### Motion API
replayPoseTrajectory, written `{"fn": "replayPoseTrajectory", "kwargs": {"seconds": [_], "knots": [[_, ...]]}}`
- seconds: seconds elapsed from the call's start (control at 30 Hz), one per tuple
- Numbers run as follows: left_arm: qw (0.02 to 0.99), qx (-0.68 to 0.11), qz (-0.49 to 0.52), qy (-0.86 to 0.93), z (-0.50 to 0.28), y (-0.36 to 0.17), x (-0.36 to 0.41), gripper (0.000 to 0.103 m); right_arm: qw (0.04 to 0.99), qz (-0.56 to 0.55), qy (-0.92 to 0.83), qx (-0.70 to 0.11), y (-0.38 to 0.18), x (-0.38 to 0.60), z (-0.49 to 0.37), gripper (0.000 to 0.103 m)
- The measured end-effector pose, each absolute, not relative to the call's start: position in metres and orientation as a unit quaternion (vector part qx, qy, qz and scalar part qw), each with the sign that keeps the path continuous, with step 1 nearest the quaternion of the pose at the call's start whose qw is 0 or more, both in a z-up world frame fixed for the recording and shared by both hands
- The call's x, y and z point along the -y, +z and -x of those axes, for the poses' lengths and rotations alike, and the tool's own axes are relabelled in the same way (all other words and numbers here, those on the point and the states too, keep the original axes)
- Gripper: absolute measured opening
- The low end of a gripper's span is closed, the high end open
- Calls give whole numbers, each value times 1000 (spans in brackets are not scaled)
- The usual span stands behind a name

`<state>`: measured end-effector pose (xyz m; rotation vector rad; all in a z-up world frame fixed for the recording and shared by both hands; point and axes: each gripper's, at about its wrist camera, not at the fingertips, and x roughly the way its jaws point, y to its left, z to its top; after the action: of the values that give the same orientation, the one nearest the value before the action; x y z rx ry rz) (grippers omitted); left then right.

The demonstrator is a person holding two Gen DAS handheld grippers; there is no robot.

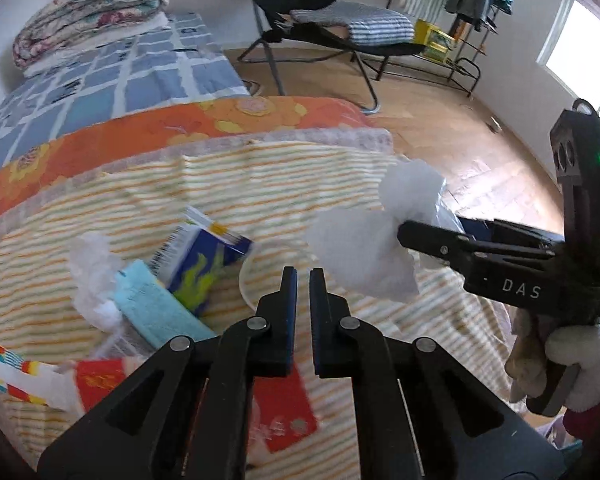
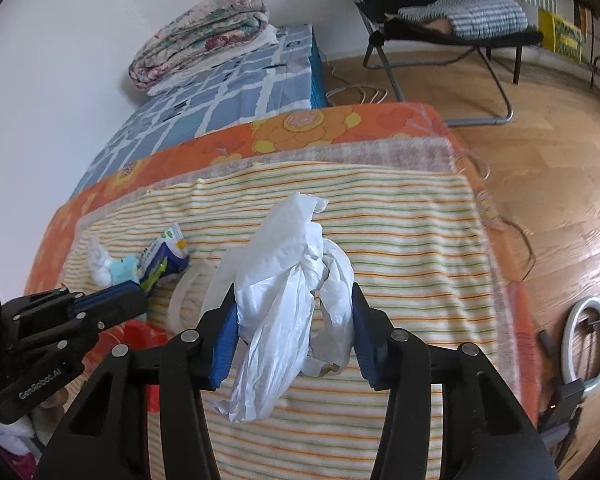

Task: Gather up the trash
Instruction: 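Grasp the white rubber band with the left tool while the right tool holds the bag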

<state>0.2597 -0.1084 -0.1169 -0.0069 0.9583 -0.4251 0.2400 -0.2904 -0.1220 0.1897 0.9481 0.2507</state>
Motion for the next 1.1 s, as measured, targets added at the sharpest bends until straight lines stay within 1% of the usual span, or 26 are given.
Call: {"fn": "replayPoseTrajectory", "kwargs": {"seconds": [0.1, 0.17, 0.2, 0.23, 0.3, 0.37, 0.5, 0.6, 0.67, 0.77, 0.8, 0.83, 0.87, 0.9, 0.93, 1.0, 1.1], "knots": [[877, -443, -33, -183, -255, -117, 121, 6, 879, -84, 116, -454, -122, 297, -235, 48], [869, -459, -49, -178, -259, -123, 128, 37, 877, -84, 117, -458, -125, 301, -234, 48], [866, -465, -53, -178, -260, -126, 131, 63, 876, -84, 117, -460, -127, 303, -233, 48], [865, -467, -60, -174, -262, -129, 133, 72, 875, -86, 115, -462, -130, 307, -232, 48], [862, -473, -94, -154, -266, -135, 141, 72, 873, -94, 113, -466, -134, 313, -231, 48], [860, -483, -101, -132, -272, -141, 142, 72, 870, -108, 111, -469, -138, 322, -229, 48], [832, -539, -45, -123, -293, -158, 132, 72, 866, -122, 110, -472, -144, 330, -227, 48], [817, -564, -31, -116, -304, -170, 135, 72, 866, -125, 111, -471, -144, 333, -226, 48], [811, -575, -18, -111, -309, -177, 138, 72, 867, -125, 110, -470, -144, 334, -226, 48], [816, -570, -25, -99, -311, -179, 145, 72, 865, -127, 109, -472, -144, 336, -225, 48], [819, -566, -26, -93, -311, -180, 146, 66, 865, -127, 109, -472, -144, 338, -225, 48], [821, -563, -26, -91, -311, -179, 147, 48, 865, -127, 108, -473, -145, 339, -224, 48], [825, -557, -27, -89, -311, -177, 147, 36, 865, -127, 108, -473, -145, 339, -224, 48], [824, -558, -20, -92, -312, -177, 145, 18, 865, -127, 107, -473, -145, 340, -223, 48], [822, -560, -6, -100, -313, -176, 144, 6, 865, -128, 106, -473, -145, 341, -223, 48], [821, -557, 23, -120, -311, -173, 139, 6, 865, -128, 106, -474, -145, 342, -222, 48], [829, -543, 30, -128, -306, -165, 138, 5, 867, -122, 106, -472, -141, 341, -219, 48]]}}
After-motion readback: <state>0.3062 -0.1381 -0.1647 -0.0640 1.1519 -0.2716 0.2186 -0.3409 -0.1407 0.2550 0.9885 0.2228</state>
